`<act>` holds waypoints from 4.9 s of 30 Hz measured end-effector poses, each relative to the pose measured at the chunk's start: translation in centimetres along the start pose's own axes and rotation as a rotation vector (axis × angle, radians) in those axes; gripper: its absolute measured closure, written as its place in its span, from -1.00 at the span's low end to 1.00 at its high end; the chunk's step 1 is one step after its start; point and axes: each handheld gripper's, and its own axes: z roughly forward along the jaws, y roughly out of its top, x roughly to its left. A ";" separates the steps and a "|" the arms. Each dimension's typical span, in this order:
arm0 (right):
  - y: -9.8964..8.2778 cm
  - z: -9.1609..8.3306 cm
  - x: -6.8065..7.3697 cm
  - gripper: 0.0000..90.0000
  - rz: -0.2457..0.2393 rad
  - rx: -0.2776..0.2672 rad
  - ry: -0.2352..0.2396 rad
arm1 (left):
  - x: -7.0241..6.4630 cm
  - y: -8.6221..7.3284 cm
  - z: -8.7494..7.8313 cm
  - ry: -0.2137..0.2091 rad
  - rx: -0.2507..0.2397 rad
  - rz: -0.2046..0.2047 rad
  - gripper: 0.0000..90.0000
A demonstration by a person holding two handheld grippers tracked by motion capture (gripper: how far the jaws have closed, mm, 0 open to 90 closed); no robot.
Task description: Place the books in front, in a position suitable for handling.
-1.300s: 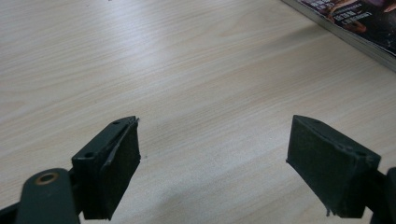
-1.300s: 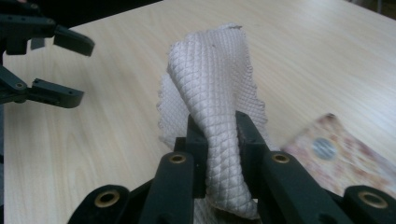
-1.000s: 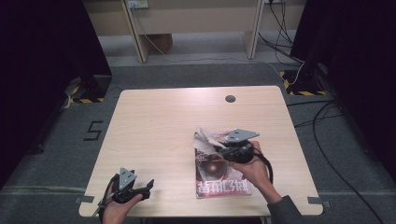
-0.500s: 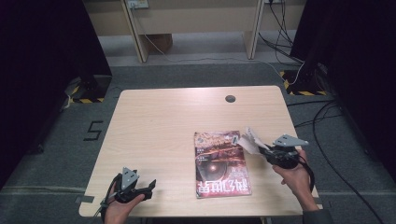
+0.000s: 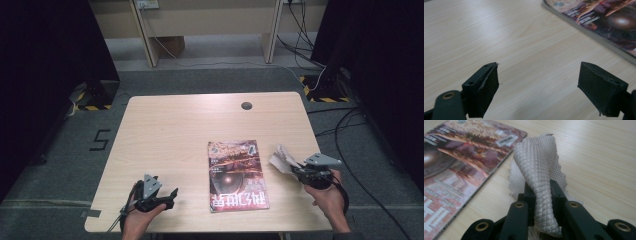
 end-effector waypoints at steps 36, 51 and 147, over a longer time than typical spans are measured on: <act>-0.5 -0.3 7.7 -0.19 -0.072 -0.002 0.170 | -6.2 5.5 10.6 -0.121 0.093 0.160 -0.67; -2.6 1.2 10.7 -0.24 -0.175 0.130 0.225 | -6.7 5.1 9.7 -0.126 0.094 0.183 -0.43; -1.1 2.8 16.9 -0.30 -0.287 0.145 0.360 | -3.1 1.0 2.9 -0.094 0.226 0.101 -0.30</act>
